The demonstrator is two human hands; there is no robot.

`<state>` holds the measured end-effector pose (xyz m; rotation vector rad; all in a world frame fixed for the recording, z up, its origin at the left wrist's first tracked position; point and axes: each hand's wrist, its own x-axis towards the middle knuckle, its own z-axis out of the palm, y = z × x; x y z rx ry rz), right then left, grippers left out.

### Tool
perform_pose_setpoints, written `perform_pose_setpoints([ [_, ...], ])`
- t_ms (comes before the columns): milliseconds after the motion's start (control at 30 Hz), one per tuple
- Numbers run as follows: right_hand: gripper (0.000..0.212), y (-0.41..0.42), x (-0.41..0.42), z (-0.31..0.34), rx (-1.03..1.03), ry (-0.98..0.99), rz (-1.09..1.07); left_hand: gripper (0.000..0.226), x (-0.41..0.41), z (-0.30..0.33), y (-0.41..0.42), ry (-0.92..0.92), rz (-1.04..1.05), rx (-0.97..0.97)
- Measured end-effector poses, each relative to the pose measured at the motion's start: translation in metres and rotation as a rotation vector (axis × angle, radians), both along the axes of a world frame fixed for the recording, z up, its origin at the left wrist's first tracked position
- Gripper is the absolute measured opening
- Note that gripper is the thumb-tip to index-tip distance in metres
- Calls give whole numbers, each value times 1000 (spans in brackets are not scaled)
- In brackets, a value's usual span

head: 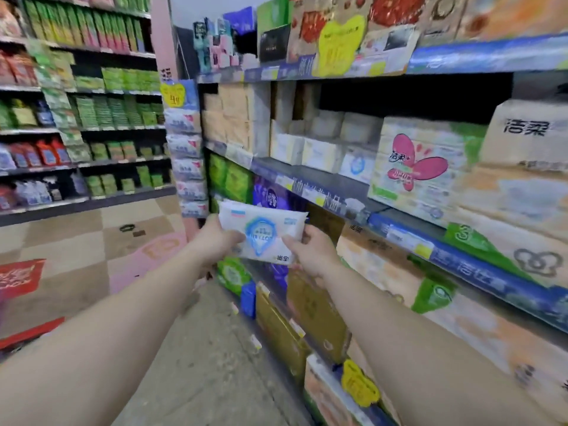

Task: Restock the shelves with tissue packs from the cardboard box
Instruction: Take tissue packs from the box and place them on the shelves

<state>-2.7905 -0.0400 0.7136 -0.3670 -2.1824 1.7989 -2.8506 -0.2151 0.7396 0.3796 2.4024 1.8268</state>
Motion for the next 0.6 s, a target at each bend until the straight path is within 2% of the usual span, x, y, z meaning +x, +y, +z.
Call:
perform_pose_setpoints([
  [67,23,17,-23,11,8,12,-84,26,-33,12,21,21,-131,-9],
  [100,25,28,-33,17,3,27,-117,35,-51,16,33,47,-194,-17],
  [267,20,92,-86,40,37,109,-310,54,-149,20,105,155,-324,-62],
  [400,15,126,-138,52,68,118,-370,36,-195,35,143,137,-288,-13],
  [533,18,151,-186,60,20,148,-399,54,-262,39,173,122,-343,-18],
  [600,26,165,-204,57,13,146,-445,49,-290,37,193,94,-405,-20],
])
